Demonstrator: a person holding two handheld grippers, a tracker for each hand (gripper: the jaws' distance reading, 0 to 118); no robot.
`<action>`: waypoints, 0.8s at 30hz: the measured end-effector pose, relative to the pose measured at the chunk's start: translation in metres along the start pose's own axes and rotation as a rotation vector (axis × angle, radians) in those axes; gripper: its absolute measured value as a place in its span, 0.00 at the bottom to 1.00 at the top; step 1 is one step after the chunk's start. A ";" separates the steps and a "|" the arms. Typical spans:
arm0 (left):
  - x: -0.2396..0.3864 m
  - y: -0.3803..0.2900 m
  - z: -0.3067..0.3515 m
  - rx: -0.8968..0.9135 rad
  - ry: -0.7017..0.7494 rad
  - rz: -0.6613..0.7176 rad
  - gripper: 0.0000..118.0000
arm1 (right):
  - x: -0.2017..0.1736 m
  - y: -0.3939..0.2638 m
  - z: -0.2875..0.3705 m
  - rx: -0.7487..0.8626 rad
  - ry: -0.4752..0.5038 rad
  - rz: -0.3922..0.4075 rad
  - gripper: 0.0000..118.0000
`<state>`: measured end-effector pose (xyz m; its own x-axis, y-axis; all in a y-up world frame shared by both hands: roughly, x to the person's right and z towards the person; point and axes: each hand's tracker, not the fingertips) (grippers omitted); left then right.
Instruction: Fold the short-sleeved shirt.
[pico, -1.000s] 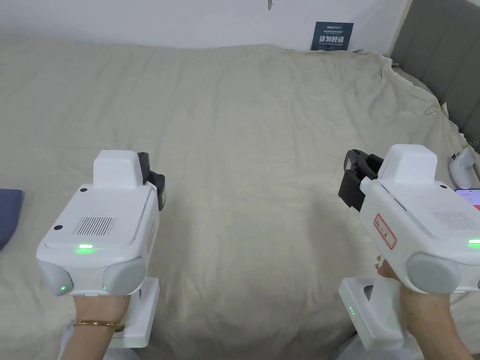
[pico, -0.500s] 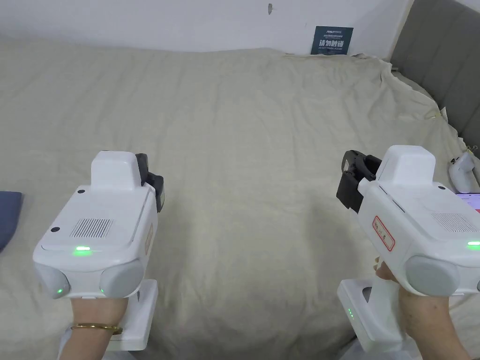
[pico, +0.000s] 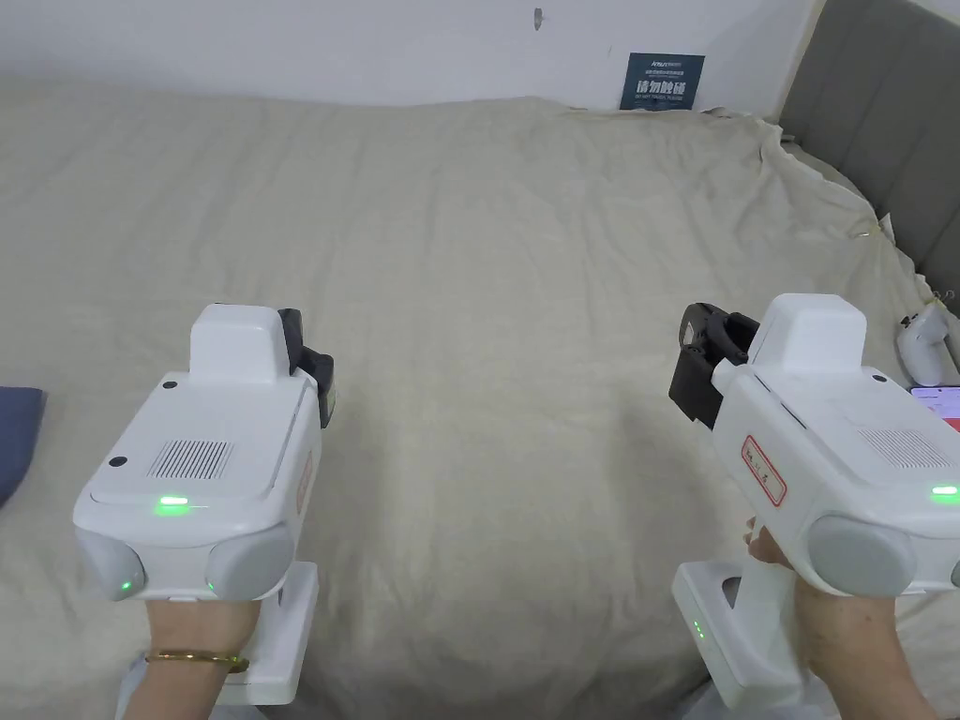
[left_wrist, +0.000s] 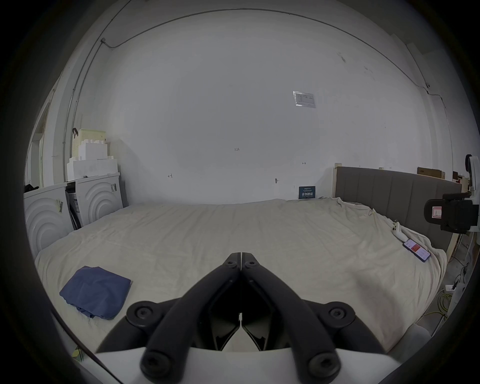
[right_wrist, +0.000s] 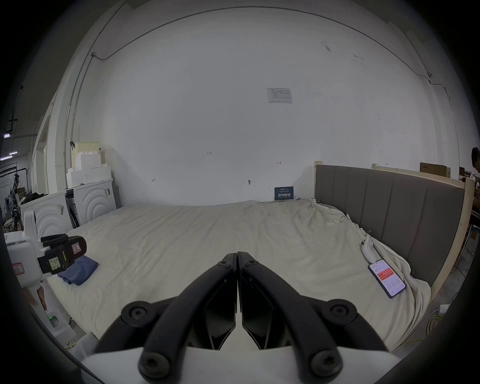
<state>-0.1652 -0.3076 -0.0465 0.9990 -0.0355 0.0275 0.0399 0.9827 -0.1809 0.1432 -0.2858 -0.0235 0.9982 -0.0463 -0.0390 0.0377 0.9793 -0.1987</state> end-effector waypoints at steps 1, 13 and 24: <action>0.000 0.000 0.000 0.000 -0.001 0.000 0.00 | 0.000 0.000 0.000 -0.001 0.000 0.000 0.00; 0.001 0.001 0.000 0.003 0.001 0.000 0.00 | 0.001 -0.001 -0.001 -0.001 0.001 -0.005 0.00; 0.004 0.002 0.000 0.005 -0.005 -0.007 0.00 | 0.002 0.000 0.001 0.003 -0.002 -0.005 0.00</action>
<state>-0.1606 -0.3058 -0.0463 0.9986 -0.0420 0.0333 0.0472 0.9833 -0.1758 0.1449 -0.2855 -0.0228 0.9981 -0.0509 -0.0359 0.0430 0.9798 -0.1955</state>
